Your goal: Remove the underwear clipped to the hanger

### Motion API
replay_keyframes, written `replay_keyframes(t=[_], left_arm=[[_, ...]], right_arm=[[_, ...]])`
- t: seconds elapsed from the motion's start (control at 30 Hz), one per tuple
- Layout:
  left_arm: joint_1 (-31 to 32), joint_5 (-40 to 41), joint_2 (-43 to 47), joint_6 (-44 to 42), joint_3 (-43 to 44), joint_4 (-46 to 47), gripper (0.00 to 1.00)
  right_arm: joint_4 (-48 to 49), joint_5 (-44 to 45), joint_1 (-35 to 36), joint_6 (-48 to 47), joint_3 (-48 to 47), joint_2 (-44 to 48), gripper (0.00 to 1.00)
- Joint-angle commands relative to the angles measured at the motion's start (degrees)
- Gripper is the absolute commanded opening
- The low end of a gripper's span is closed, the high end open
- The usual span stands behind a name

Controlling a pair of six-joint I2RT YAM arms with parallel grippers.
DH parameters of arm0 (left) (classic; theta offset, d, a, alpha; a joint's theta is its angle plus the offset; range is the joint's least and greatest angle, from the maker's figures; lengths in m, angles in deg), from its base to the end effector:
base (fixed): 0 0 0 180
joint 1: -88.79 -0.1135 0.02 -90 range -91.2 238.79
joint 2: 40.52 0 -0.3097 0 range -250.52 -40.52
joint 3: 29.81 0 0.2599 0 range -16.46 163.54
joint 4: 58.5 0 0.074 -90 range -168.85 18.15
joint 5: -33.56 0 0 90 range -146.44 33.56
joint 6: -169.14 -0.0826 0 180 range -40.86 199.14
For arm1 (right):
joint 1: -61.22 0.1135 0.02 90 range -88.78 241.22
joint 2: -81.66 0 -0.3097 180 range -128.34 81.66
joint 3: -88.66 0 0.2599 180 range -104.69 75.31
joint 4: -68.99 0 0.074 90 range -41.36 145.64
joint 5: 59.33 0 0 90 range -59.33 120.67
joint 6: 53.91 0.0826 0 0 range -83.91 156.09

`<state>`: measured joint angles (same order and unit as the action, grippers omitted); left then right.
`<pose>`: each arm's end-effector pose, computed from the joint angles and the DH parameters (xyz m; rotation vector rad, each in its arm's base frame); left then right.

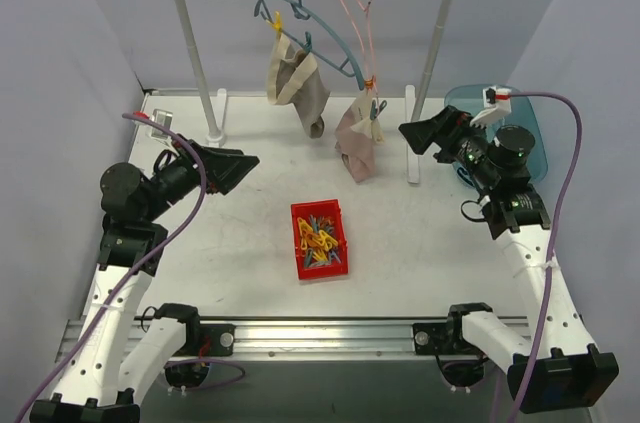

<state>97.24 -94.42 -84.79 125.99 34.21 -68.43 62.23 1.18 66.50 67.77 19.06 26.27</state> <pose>0.1705 -0.0767 0.4412 0.0827 1.5593 -1.2374 0.2359 0.0626 0.4511 -0.0926 1.5187 0.8901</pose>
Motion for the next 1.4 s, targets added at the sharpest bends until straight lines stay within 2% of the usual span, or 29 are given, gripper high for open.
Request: replay_keyframes(t=[0.0,0.07,0.17,0.2,0.23,0.33,0.37,0.63,0.8,1.13,1.37], left_arm=[[-0.45,-2.72,1.12,-2.9,1.53,1.5,0.93],[-0.54,-2.98,1.21,-3.43,1.44,1.06,0.93],[-0.63,-4.12,0.85,-4.75,1.36,-0.86,0.93],[-0.63,-4.21,1.03,-5.27,1.44,-1.65,0.94],[-0.71,-3.51,1.2,-6.76,1.53,-5.23,0.93],[-0.8,0.52,2.96,-11.23,2.93,-12.7,0.93],[-0.89,2.45,3.4,-12.3,3.9,-14.22,0.93],[-0.89,11.34,4.72,-19.25,8.39,-28.89,0.93],[-0.89,11.43,6.3,-19.69,6.72,-30.22,0.93],[-0.89,11.34,7.0,-21.1,6.28,-32.33,0.93],[-0.89,11.52,7.97,-20.84,5.66,-32.42,0.93]], right_arm=[[-0.61,1.46,0.7,-3.72,-4.73,-2.52,1.0],[-0.61,2.51,1.05,-5.13,-6.23,-5.15,1.0],[-2.01,9.08,3.23,-8.99,-10.18,-9.54,1.0],[-3.5,12.32,4.9,-11.36,-12.28,-10.95,1.0],[-6.56,21.93,6.31,-14.95,-14.31,-13.92,1.0],[-9.84,32.88,10.27,-19.54,-21.35,-19.2,0.99],[-9.67,33.53,10.45,-20.42,-23.97,-20.35,0.99],[-8.44,31.43,12.3,-28.34,-38.31,-33.35,0.95],[-10.45,25.21,12.3,-29.84,-46.12,-40.74,0.94],[-10.46,17.47,12.39,-29.92,-51.85,-46.82,0.92],[-11.07,21.66,12.83,-29.4,-52.9,-47.78,0.87]])
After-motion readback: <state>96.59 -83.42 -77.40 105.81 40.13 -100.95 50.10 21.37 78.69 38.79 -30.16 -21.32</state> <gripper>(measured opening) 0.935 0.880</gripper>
